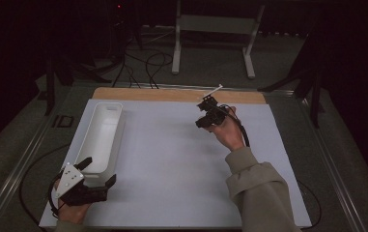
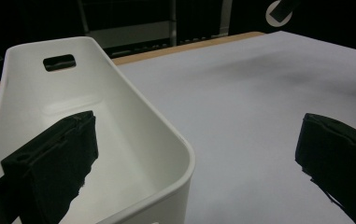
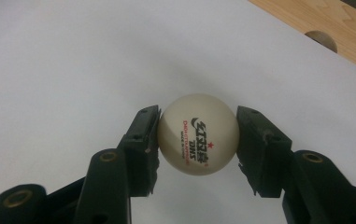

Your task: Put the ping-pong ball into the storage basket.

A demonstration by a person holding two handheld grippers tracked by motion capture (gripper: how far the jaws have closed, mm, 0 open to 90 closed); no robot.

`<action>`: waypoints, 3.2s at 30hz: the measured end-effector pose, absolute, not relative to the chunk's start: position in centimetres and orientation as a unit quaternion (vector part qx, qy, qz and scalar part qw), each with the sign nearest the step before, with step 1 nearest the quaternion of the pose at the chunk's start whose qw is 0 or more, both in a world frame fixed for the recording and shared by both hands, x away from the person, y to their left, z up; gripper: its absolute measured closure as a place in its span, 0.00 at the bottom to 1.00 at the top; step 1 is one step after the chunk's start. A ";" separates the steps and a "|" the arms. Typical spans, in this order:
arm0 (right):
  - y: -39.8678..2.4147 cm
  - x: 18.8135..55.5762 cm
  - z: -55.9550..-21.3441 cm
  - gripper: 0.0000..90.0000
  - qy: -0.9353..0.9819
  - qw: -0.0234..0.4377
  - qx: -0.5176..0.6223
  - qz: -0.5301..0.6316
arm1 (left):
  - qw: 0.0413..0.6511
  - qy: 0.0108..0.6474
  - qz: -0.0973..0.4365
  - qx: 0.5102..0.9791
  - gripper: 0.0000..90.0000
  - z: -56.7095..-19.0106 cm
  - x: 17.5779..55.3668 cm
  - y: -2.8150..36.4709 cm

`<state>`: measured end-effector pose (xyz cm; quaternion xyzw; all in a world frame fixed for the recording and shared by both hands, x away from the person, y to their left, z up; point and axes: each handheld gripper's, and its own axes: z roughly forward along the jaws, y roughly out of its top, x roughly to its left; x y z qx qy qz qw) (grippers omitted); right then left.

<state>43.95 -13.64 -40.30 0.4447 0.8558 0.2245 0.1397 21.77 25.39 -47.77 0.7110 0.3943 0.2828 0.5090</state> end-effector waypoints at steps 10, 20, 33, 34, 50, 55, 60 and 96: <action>-13.5 43.9 -40.1 0.57 0.856 0.137 0.442 0.231 | 0.509 0.395 0.283 0.710 0.00 -47.8 21.8 25.4; -13.2 43.7 -39.5 0.57 0.857 0.138 0.438 0.236 | 0.509 0.395 0.283 0.710 0.00 -47.8 21.8 25.4; -12.7 43.4 -39.2 0.57 0.859 0.139 0.427 0.244 | 0.509 0.395 0.284 0.710 0.00 -47.8 21.8 25.4; -12.6 43.4 -39.1 0.57 0.859 0.137 0.427 0.247 | 0.509 0.395 0.284 0.710 0.00 -47.8 21.8 25.4; -11.6 42.9 -38.3 0.57 0.864 0.136 0.411 0.258 | 0.509 0.395 0.284 0.710 0.00 -47.8 21.7 25.5; -11.3 42.8 -38.2 0.57 0.865 0.136 0.406 0.260 | 0.509 0.395 0.284 0.710 0.00 -47.8 21.7 25.4; -11.1 42.8 -38.2 0.57 0.866 0.135 0.405 0.261 | 0.508 0.395 0.284 0.711 0.00 -47.8 21.7 25.4; -9.1 42.0 -37.7 0.57 0.874 0.126 0.380 0.273 | 0.507 0.396 0.285 0.711 0.00 -47.8 21.8 25.4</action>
